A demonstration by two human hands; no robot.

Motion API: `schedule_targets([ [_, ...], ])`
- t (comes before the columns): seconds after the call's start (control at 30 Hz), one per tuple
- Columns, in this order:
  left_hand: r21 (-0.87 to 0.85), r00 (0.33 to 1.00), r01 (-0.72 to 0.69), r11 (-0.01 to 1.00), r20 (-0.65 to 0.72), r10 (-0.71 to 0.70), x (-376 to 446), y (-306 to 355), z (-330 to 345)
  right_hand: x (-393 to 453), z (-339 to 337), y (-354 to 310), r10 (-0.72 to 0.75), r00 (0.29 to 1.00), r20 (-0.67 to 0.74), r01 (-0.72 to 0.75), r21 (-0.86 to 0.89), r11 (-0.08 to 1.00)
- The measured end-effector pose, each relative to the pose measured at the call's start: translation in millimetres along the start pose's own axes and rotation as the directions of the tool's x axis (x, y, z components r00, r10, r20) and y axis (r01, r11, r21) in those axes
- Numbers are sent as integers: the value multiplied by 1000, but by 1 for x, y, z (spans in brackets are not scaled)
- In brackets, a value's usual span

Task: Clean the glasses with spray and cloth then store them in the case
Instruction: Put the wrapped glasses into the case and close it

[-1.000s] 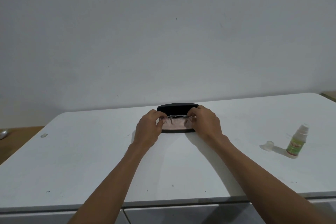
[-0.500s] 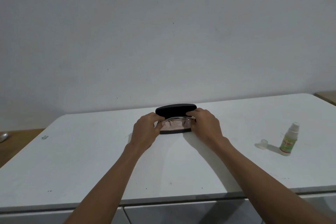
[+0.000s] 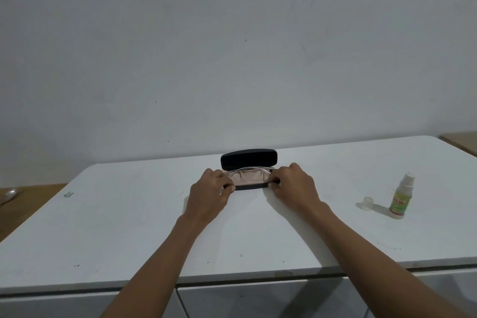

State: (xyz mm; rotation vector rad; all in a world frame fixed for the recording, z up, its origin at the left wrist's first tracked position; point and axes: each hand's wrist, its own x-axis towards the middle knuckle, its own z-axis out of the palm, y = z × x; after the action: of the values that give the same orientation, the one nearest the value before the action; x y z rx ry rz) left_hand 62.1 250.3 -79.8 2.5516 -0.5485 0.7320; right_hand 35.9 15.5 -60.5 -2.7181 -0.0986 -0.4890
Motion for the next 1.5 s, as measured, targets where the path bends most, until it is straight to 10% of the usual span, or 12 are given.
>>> schedule_targets([
  [1.0,74,999,-9,997,32,7,0,-8,-12,6,-1,-6,17,1000,14,-15,-152,988],
  [1.2,-222,956,211,952,-155,-248,19,-3,-15,21,-13,-8,203,964,-174,-141,316,938],
  [1.37,-530,833,535,658,201,-515,61,-5,-17,50,-14,0,346,936,59,-319,557,767],
  [1.5,-499,797,603,623,345,-495,71,-5,-12,61,-10,8,318,941,118,-322,606,727],
])
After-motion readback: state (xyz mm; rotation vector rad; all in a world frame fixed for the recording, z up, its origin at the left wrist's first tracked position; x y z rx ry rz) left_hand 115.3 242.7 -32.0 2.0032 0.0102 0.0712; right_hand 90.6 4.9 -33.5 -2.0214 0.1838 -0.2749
